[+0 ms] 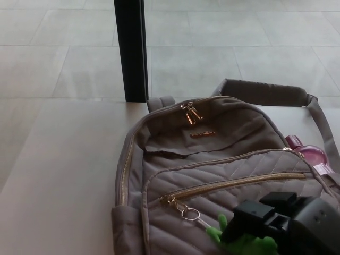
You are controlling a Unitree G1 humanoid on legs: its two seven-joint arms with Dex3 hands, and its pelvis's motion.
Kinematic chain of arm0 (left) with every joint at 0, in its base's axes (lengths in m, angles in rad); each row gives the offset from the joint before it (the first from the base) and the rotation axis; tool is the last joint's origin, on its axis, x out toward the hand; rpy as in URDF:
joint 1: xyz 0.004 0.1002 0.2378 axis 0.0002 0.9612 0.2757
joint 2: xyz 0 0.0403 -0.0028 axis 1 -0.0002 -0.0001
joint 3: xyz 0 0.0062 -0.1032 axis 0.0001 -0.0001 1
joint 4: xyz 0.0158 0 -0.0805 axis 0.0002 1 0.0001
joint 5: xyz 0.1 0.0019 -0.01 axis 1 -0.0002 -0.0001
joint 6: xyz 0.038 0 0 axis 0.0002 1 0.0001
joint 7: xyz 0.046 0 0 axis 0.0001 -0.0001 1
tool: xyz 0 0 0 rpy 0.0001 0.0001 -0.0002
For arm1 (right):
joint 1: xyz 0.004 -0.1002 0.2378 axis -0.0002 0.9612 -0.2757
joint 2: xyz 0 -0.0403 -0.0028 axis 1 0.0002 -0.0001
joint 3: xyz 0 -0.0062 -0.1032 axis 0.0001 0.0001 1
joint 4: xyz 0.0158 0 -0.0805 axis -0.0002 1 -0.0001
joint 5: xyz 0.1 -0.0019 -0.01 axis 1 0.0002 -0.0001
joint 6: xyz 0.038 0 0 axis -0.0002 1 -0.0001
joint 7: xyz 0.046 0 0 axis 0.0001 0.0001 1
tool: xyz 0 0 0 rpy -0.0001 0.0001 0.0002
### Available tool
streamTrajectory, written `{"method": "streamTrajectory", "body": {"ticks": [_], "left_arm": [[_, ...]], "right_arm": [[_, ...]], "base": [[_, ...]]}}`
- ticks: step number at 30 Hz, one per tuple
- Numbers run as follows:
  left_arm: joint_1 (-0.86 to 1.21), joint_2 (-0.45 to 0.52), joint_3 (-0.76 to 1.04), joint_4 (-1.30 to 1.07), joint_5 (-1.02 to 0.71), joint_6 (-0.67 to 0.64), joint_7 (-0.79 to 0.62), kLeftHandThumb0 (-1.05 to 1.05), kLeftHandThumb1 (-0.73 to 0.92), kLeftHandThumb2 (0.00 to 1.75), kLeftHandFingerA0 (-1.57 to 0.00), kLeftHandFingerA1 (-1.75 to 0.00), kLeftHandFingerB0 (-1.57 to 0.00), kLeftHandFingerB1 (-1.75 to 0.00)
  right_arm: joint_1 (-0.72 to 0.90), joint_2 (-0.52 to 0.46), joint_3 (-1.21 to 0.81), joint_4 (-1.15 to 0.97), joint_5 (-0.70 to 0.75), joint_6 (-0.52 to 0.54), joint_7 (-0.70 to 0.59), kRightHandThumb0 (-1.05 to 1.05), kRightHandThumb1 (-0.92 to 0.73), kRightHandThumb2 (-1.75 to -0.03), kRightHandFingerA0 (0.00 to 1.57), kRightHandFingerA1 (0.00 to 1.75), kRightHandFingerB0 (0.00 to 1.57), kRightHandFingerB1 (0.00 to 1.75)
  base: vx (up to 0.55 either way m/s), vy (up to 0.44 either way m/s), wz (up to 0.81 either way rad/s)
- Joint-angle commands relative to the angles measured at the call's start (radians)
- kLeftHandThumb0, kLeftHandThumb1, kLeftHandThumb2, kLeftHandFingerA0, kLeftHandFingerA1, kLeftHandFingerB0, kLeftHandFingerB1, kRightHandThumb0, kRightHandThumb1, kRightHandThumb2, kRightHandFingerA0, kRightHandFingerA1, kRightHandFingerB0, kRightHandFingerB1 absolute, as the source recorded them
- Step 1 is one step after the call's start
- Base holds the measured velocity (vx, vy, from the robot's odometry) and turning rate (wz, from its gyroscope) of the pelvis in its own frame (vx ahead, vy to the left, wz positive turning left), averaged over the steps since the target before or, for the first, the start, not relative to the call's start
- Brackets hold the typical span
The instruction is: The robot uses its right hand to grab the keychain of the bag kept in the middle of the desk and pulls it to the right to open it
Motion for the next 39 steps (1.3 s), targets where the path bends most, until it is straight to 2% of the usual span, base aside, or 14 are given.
{"method": "streamTrajectory", "body": {"ticks": [1, 4, 8, 9, 11, 12, 19, 21, 23, 25, 26, 30, 31, 39], "left_arm": [[0.003, -0.003, 0.012, 0.003, -0.014, -0.020, -0.007, -0.81, 0.92, 0.72, -0.55, -0.56, -0.54, -0.46], [0.012, -0.001, -0.007, -0.006, 0.010, -0.038, 0.012, -0.80, 0.92, 0.75, -0.54, -0.54, -0.53, -0.45], [0.011, -0.004, 0.007, -0.004, -0.009, -0.034, -0.008, -0.81, 0.92, 0.74, -0.53, -0.53, -0.53, -0.45], [0.008, -0.004, 0.002, -0.004, -0.003, -0.026, 0.005, -0.81, 0.92, 0.75, -0.53, -0.53, -0.54, -0.45], [0.019, -0.001, 0.002, -0.002, 0.000, -0.034, 0.009, -0.81, 0.92, 0.76, -0.54, -0.53, -0.55, -0.44], [0.020, -0.001, 0.007, 0.000, -0.006, -0.035, 0.002, -0.82, 0.92, 0.76, -0.54, -0.53, -0.53, -0.44], [0.032, 0.004, 0.003, 0.004, 0.001, -0.043, 0.002, -0.84, 0.92, 0.75, -0.53, -0.50, -0.51, -0.43], [0.030, 0.005, 0.001, 0.003, 0.003, -0.037, 0.007, -0.83, 0.92, 0.76, -0.54, -0.52, -0.52, -0.43], [0.032, 0.004, -0.001, -0.003, 0.004, -0.038, 0.010, -0.83, 0.92, 0.76, -0.54, -0.51, -0.51, -0.43], [0.032, 0.003, -0.003, -0.002, 0.006, -0.040, 0.019, -0.83, 0.92, 0.77, -0.55, -0.53, -0.53, -0.44], [0.030, 0.003, 0.001, -0.001, 0.001, -0.035, 0.014, -0.83, 0.92, 0.76, -0.54, -0.51, -0.52, -0.44], [0.039, 0.004, -0.003, 0.003, 0.006, -0.050, 0.013, -0.85, 0.92, 0.76, -0.55, -0.52, -0.51, -0.43], [0.038, 0.004, -0.005, 0.002, 0.008, -0.045, 0.016, -0.85, 0.92, 0.77, -0.54, -0.51, -0.52, -0.43], [0.034, 0.001, -0.008, 0.009, 0.006, -0.037, 0.020, -0.87, 0.92, 0.74, -0.56, -0.53, -0.55, -0.44]], "right_arm": [[0.000, 0.016, -0.014, 0.032, 0.040, 0.006, 0.005, -0.29, -0.38, -1.35, 1.05, 1.75, 0.80, 1.62], [-0.016, 0.025, -0.022, 0.028, 0.025, -0.003, -0.009, -0.26, -0.36, -1.33, 1.10, 1.75, 0.87, 1.53], [-0.030, 0.023, -0.030, 0.024, 0.034, -0.004, 0.003, -0.26, -0.41, -1.30, 1.09, 1.75, 0.84, 1.54], [-0.052, 0.013, -0.039, 0.015, 0.018, -0.007, 0.006, -0.37, -0.45, -1.20, 1.33, 1.48, 0.99, 1.29], [-0.068, 0.013, -0.034, 0.010, 0.022, -0.003, 0.020, -0.37, -0.45, -1.22, 1.34, 1.49, 0.99, 1.28], [-0.090, 0.010, -0.038, 0.002, 0.036, 0.014, 0.046, -0.29, -0.42, -1.30, 1.13, 1.75, 0.86, 1.45], [-0.222, -0.033, -0.059, -0.001, 0.074, 0.060, 0.144, -0.33, -0.46, -1.26, 1.13, 1.75, 0.85, 1.47], [-0.261, -0.045, -0.066, 0.007, 0.081, 0.067, 0.160, -0.31, -0.46, -1.21, 1.11, 1.75, 0.84, 1.58], [-0.311, -0.060, -0.071, 0.025, 0.076, 0.071, 0.172, -0.32, -0.45, -1.21, 1.11, 1.75, 0.85, 1.58], [-0.350, -0.071, -0.071, 0.031, 0.075, 0.092, 0.205, -0.34, -0.46, -1.21, 1.12, 1.75, 0.86, 1.40], [-0.366, -0.074, -0.070, 0.040, 0.079, 0.091, 0.208, -0.44, -0.44, -1.20, 1.36, 1.48, 0.97, 1.19], [-0.398, -0.081, -0.063, 0.064, 0.079, 0.083, 0.210, -0.44, -0.42, -1.22, 1.37, 1.49, 1.03, 1.25], [-0.395, -0.080, -0.060, 0.070, 0.074, 0.082, 0.207, -0.34, -0.40, -1.29, 1.15, 1.75, 0.90, 1.43], [-0.402, -0.138, -0.047, 0.188, 0.054, 0.015, 0.199, -0.34, -0.38, -1.36, 1.11, 1.75, 0.83, 1.56]], "base": [[0.00, 0.000, 0.00], [0.00, 0.000, 0.00], [0.00, 0.000, 0.00], [0.00, 0.000, 0.00], [0.00, 0.000, 0.00], [0.00, 0.000, 0.00], [0.00, 0.000, 0.00], [0.00, 0.000, 0.00], [0.00, 0.000, 0.00], [0.00, 0.000, 0.00], [0.00, 0.000, 0.00], [0.00, 0.000, 0.00], [0.00, 0.000, 0.00], [0.00, 0.000, 0.00]]}}
